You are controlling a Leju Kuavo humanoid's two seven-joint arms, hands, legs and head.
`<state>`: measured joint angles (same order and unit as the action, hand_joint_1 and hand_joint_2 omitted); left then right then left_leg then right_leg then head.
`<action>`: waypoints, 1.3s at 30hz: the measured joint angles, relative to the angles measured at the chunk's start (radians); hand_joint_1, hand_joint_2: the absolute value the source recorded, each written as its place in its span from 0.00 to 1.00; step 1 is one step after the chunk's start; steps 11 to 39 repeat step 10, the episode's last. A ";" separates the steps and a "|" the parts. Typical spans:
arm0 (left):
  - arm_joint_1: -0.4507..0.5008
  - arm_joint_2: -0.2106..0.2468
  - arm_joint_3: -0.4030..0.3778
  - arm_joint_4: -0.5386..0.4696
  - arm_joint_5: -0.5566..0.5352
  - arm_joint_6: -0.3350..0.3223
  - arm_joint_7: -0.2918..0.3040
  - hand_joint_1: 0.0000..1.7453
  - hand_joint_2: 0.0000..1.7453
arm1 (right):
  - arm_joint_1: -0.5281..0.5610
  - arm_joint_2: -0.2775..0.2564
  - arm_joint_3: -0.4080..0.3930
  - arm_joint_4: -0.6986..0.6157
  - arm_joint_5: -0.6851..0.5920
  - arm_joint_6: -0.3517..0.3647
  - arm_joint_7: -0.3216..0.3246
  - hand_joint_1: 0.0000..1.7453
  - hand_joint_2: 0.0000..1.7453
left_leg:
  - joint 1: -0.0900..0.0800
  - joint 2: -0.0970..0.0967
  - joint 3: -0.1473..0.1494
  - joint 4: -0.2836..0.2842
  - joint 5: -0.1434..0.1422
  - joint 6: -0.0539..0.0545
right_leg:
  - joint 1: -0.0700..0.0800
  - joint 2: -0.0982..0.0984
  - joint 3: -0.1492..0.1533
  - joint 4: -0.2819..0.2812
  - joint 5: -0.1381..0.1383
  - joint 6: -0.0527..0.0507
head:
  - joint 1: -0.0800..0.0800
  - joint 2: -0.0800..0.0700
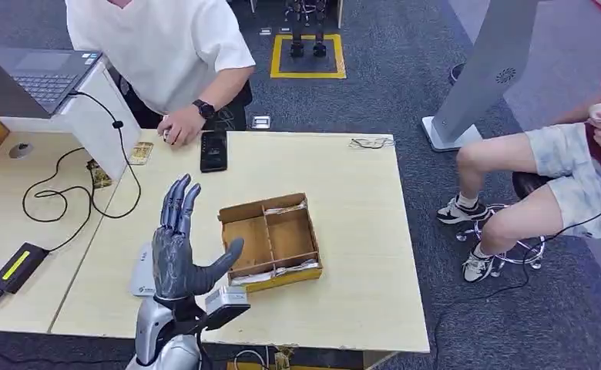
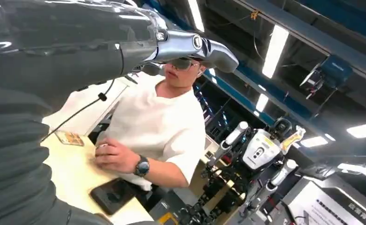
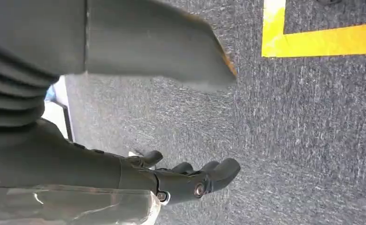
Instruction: Pass the card to the sensor for recognition and then transmit it.
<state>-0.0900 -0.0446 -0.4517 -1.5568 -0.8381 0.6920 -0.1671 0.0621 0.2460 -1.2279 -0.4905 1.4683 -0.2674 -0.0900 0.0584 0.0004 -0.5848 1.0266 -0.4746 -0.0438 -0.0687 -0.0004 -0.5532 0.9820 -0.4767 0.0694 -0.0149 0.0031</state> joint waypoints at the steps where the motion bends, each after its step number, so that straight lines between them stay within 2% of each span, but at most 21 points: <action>1: 0.001 0.000 0.000 -0.001 0.001 0.000 -0.002 0.00 1.00 | 0.000 0.002 -0.005 -0.007 0.000 0.000 0.000 0.00 1.00 | 0.000 0.000 0.000 0.000 0.000 0.000 | 0.000 0.000 0.000 0.000 0.000 0.000 | 0.000 0.000; 10: 0.010 -0.008 0.000 -0.008 0.020 0.000 -0.008 0.00 1.00 | 0.001 0.024 -0.029 -0.046 0.024 0.005 -0.001 0.00 1.00 | 0.000 0.000 0.000 0.000 0.000 0.000 | 0.000 0.000 0.000 0.000 0.000 0.000 | 0.000 0.000; 39: 0.010 -0.008 0.000 -0.008 0.020 0.000 -0.008 0.00 1.00 | 0.001 0.024 -0.029 -0.046 0.024 0.005 -0.001 0.00 1.00 | 0.000 0.000 0.000 0.000 0.000 0.000 | 0.000 0.000 0.000 0.000 0.000 0.000 | 0.000 0.000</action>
